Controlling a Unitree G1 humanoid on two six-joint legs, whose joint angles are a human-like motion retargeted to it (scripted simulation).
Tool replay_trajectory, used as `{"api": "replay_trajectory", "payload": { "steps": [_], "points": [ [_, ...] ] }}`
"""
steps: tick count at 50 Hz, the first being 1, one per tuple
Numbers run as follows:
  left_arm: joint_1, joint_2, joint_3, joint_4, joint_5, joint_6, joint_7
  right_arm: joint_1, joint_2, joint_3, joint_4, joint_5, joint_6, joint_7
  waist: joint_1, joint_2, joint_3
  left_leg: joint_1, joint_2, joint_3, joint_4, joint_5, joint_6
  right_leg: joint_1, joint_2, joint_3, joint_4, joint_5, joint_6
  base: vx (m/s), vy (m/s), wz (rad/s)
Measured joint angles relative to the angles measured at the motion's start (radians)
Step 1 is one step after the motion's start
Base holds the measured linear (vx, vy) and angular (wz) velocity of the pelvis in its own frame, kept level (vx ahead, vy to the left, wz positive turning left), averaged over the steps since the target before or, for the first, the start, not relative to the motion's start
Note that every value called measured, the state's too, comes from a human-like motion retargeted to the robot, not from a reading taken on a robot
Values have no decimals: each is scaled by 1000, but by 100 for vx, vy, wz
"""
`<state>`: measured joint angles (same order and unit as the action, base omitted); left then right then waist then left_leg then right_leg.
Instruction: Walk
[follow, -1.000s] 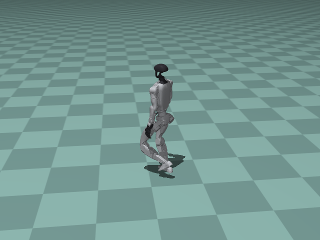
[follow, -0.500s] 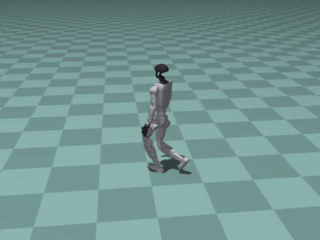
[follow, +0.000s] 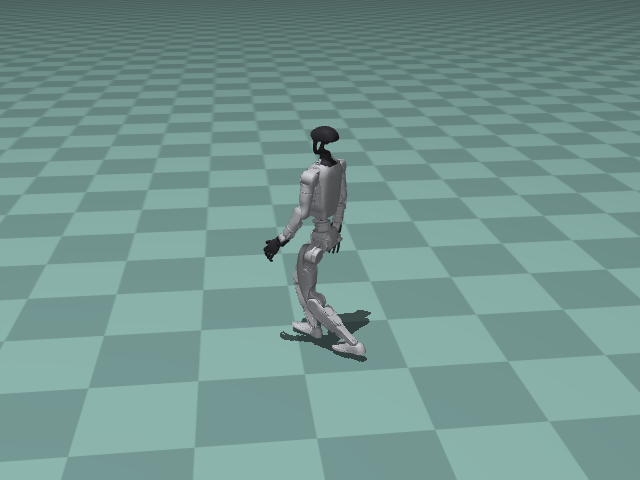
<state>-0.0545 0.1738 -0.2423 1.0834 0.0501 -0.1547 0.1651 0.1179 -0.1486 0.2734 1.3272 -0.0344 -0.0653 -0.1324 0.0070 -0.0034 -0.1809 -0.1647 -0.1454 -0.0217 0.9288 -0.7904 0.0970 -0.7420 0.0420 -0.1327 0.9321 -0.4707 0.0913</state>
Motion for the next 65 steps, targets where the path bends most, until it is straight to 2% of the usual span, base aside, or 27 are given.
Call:
{"api": "replay_trajectory", "payload": {
  "steps": [3,5,7,10,14,17,20,25,30,33,36,38,40,43,47,50,53,55,57,61,63,65],
  "points": [
    [64,-12,-15,66,22,16,-26,-17,-2,9,-6,12,-6,-8,26,52,1,-21,87,-12,221,65,-63,56,71,-40,46,8,-43,0,-2,-3],
    [107,-21,-29,108,44,27,-45,-34,-10,16,-20,19,-10,-16,47,92,0,-73,158,-19,388,176,-113,101,124,-69,34,3,-76,0,-3,-4],
    [144,-26,-46,133,64,39,-58,-56,-23,24,-44,15,-13,-28,69,109,-5,-164,216,-14,547,288,-132,133,156,-79,19,-22,-103,0,0,0],
    [188,-29,-72,149,80,52,-67,-103,-47,34,-83,-2,-19,-54,100,102,-13,-331,286,7,723,325,-83,178,173,-66,-13,-61,-120,0,-2,6],
    [236,-31,-91,140,74,49,-68,-176,-79,34,-129,-16,-24,-96,131,61,-15,-541,299,37,749,236,1,254,157,-31,-66,-110,-106,-1,-2,9],
    [264,-38,-91,132,54,37,-70,-223,-96,29,-167,-7,-35,-122,141,30,-8,-648,265,64,624,187,24,320,131,-10,-99,-146,-90,0,0,0],
    [280,-50,-84,135,30,24,-73,-259,-106,27,-204,5,-51,-139,135,3,-6,-705,205,91,397,160,14,384,93,1,-128,-176,-76,0,0,0],
    [281,-71,-70,155,7,24,-75,-280,-100,31,-232,-6,-64,-143,86,-60,-35,-706,49,110,-43,155,-12,435,-21,-3,-109,-223,-55,0,2,17],
    [256,-67,-60,163,21,29,-67,-225,-61,48,-210,-33,-51,-106,52,-115,-42,-664,-41,143,-17,215,9,475,-118,17,78,-265,-25,2,3,18],
    [217,-50,-50,158,19,37,-59,-178,-26,53,-144,-40,-38,-54,23,-185,-39,-577,-130,169,-33,242,45,495,-216,44,235,-172,29,4,6,39],
    [172,-32,-46,124,15,39,-48,-126,3,55,-74,-36,-24,-5,-19,-247,-40,-495,-227,183,-86,244,81,421,-330,82,475,48,83,-1,7,54],
    [133,-17,-43,92,15,38,-40,-100,15,49,-37,-38,-15,18,-47,-270,-41,-433,-272,174,-137,238,97,338,-392,112,616,154,83,0,8,42],
    [90,-2,-39,59,9,38,-27,-77,20,39,-15,-44,-8,30,-69,-271,-38,-363,-292,153,-185,223,103,250,-433,134,713,162,51,1,8,23],
    [28,12,-19,15,-10,37,-3,-44,16,22,-8,-49,-3,26,-90,-242,-28,-251,-284,114,-252,191,97,118,-448,139,745,67,-11,1,2,3],
    [-30,15,9,-34,-35,33,33,-13,6,0,-18,-43,5,5,-94,-189,-8,-123,-241,74,-321,147,80,-16,-391,101,586,-45,-36,0,0,0],
    [-45,13,15,-56,-43,18,49,-8,-1,-14,-29,-32,12,-17,-77,-147,-1,-65,-194,55,-336,115,71,-70,-299,66,352,-74,-3,1,-3,-10],
    [-55,15,12,-70,-24,1,50,-8,-2,-20,-26,-29,13,-31,-41,-97,-19,-61,-123,50,-292,66,60,-91,-163,53,71,-71,39,0,-5,-30],
    [-39,7,5,-68,-8,-4,47,-2,2,-17,-24,-33,11,-36,-29,-94,-17,-68,-112,51,-209,31,56,-111,-127,67,29,-76,52,-4,-2,-8],
    [-16,-4,1,-40,19,-3,35,-19,-1,-18,-22,-35,7,-35,-9,-64,-44,-70,-75,30,-174,18,47,-82,-69,53,-48,-29,42,1,-2,-9],
    [68,-30,-12,51,58,17,-3,-40,-2,-5,-30,-27,1,-33,20,-11,-41,-73,-6,0,80,-4,4,-25,11,22,43,5,2,1,-1,-5],
    [110,-40,-18,101,79,28,-31,-55,-9,3,-44,-18,-2,-27,40,44,-38,-89,71,-17,239,32,-42,31,80,-16,38,9,-30,2,-5,-28],
    [148,-50,-23,139,99,38,-57,-71,-19,11,-64,-12,-4,-23,59,86,-35,-128,140,-25,387,112,-85,79,133,-44,21,-1,-60,0,-2,-12]
  ]
}}
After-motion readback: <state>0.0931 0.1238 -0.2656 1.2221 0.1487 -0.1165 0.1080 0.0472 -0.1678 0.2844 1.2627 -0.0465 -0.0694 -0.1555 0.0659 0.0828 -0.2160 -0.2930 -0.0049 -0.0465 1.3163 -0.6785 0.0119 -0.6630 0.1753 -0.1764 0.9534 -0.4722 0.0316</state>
